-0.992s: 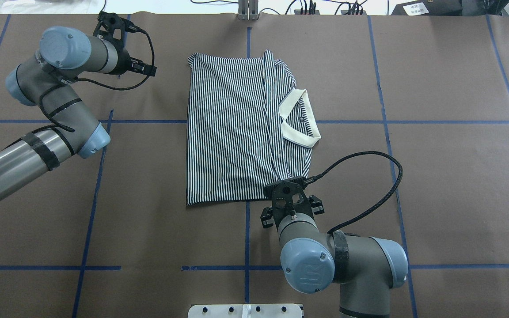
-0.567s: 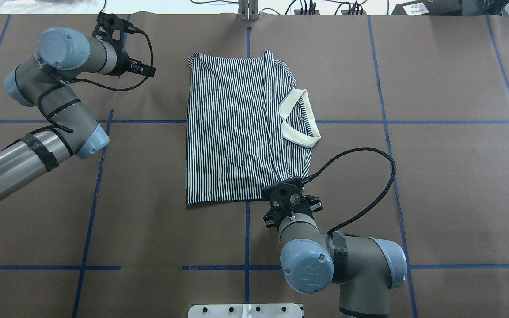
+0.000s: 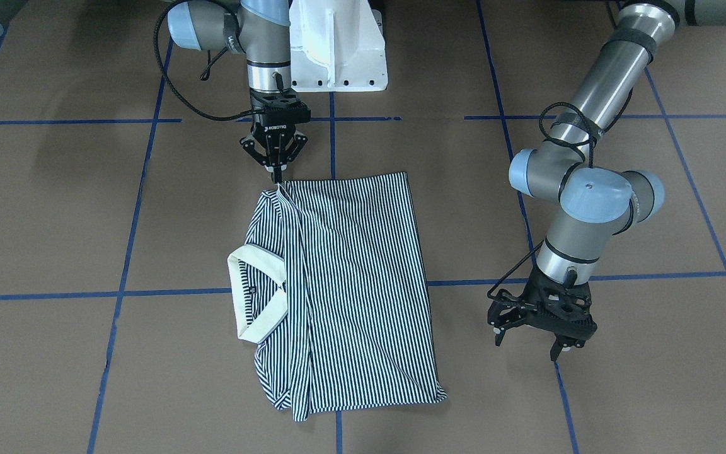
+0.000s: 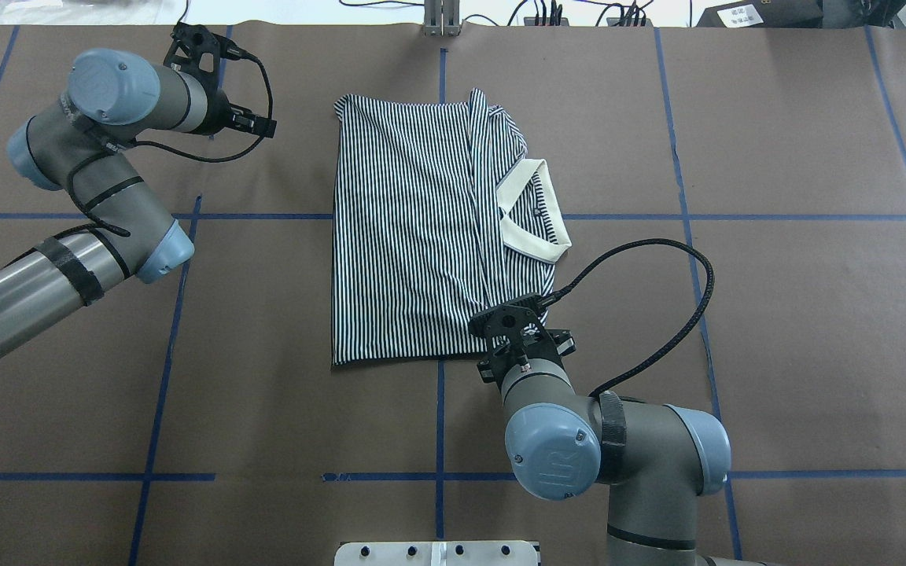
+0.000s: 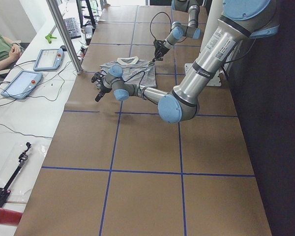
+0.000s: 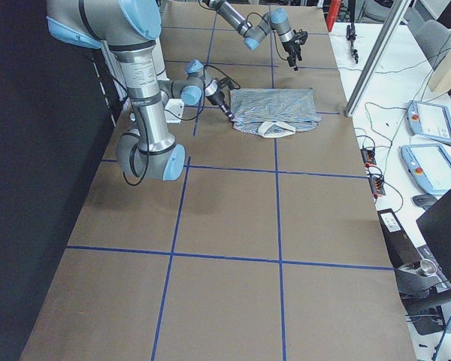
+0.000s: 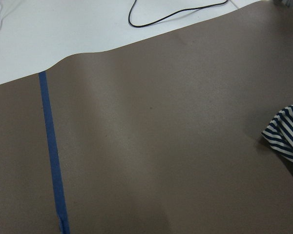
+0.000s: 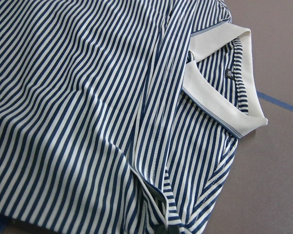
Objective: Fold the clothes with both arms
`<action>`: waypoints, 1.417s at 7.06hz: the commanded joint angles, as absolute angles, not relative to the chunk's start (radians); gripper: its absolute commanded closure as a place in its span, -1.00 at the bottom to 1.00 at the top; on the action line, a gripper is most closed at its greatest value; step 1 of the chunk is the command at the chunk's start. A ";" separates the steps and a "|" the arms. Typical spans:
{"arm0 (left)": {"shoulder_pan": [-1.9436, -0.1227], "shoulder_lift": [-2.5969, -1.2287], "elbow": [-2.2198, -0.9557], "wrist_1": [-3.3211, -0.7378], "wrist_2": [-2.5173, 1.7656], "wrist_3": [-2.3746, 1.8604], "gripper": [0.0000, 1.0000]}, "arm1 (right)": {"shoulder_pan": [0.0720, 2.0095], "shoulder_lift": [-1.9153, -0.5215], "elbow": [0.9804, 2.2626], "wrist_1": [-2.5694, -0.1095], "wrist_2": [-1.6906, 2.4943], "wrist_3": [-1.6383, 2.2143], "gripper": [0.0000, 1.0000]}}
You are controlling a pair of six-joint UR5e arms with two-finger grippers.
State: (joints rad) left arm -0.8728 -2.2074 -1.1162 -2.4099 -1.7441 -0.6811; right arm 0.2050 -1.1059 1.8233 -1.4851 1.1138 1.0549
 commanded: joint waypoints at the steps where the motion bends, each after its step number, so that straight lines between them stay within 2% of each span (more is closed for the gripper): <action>1: -0.873 -2.207 -1.117 -2.411 -1.744 -0.683 -1.00 | 0.213 -1.138 1.841 -1.480 1.112 1.080 1.00; 4: -0.873 -2.207 -1.117 -2.411 -1.744 -0.683 -1.00 | 0.148 -1.212 1.878 -1.479 1.086 1.262 1.00; 5: -0.873 -2.207 -1.117 -2.411 -1.744 -0.683 -1.00 | 0.126 -1.210 1.878 -1.479 1.086 1.331 0.80; 6: -0.873 -2.207 -1.117 -2.411 -1.744 -0.683 -1.00 | 0.117 -1.212 1.876 -1.479 1.086 1.403 -0.28; 7: -0.871 -2.207 -1.117 -2.411 -1.744 -0.683 -1.00 | 0.118 -1.209 1.879 -1.479 1.086 1.416 -0.99; 10: -0.873 -2.209 -1.117 -2.411 -1.744 -0.683 -1.00 | 0.220 -1.193 1.941 -1.491 1.196 1.333 -1.00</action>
State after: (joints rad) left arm -0.8716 -2.2076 -1.1167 -2.4114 -1.7441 -0.6826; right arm 0.1629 -1.2003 1.9311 -1.4862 1.1384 1.3712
